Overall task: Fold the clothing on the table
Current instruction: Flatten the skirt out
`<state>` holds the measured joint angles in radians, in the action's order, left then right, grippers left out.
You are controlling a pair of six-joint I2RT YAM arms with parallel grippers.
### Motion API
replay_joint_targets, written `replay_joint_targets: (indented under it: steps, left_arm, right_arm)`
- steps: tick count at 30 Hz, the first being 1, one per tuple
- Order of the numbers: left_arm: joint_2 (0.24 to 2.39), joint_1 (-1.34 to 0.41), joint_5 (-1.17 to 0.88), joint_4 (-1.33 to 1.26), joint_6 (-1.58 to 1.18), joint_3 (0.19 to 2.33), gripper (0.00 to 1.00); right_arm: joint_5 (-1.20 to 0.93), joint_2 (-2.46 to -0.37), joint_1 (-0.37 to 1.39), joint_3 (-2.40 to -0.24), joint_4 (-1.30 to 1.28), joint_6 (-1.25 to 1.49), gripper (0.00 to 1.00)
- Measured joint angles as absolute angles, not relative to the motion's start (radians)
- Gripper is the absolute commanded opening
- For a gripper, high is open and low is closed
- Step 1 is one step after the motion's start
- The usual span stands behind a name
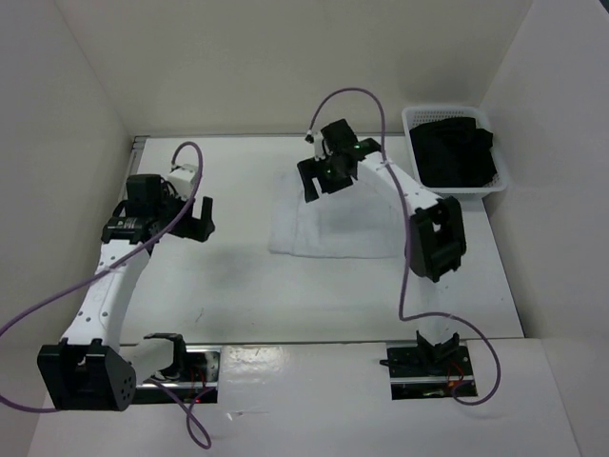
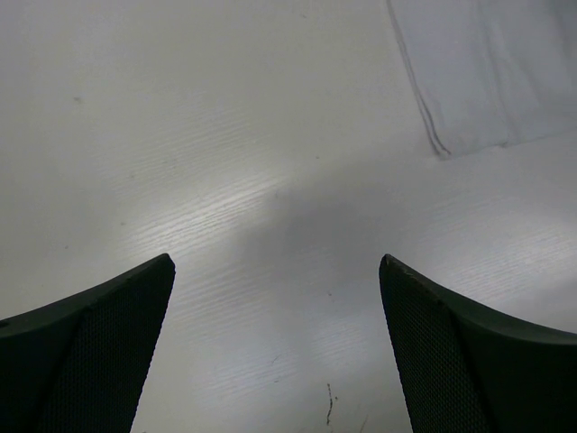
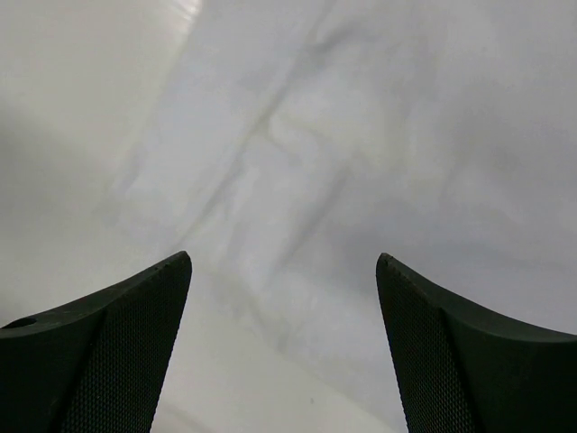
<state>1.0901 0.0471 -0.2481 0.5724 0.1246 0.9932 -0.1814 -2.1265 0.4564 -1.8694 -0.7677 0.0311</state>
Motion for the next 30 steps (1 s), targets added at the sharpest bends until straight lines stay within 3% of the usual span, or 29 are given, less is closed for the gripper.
replay_joint_targets:
  steps: [6, 11, 20, 30]
  left_arm:
    - [1.294, -0.165, -0.255, 0.569, 0.126, 1.071, 1.00]
    - [1.502, -0.282, -0.229, 0.577, 0.123, 1.144, 1.00]
    - [1.782, -0.422, -0.180, 0.584, 0.097, 1.245, 1.00]
    - [1.680, -0.418, -0.126, 0.540, 0.026, 1.281, 1.00]
  right_arm:
    - [-0.165, -1.704, 0.469, -1.668, -0.744, -0.067, 0.87]
    - [-0.101, -1.488, 0.459, -1.442, -0.709, -0.097, 0.94]
    - [-0.059, -1.310, 0.370, -1.186, -0.647, -0.132, 0.98]
    - [-0.051, -1.297, 0.355, -1.132, -0.591, -0.148, 0.98]
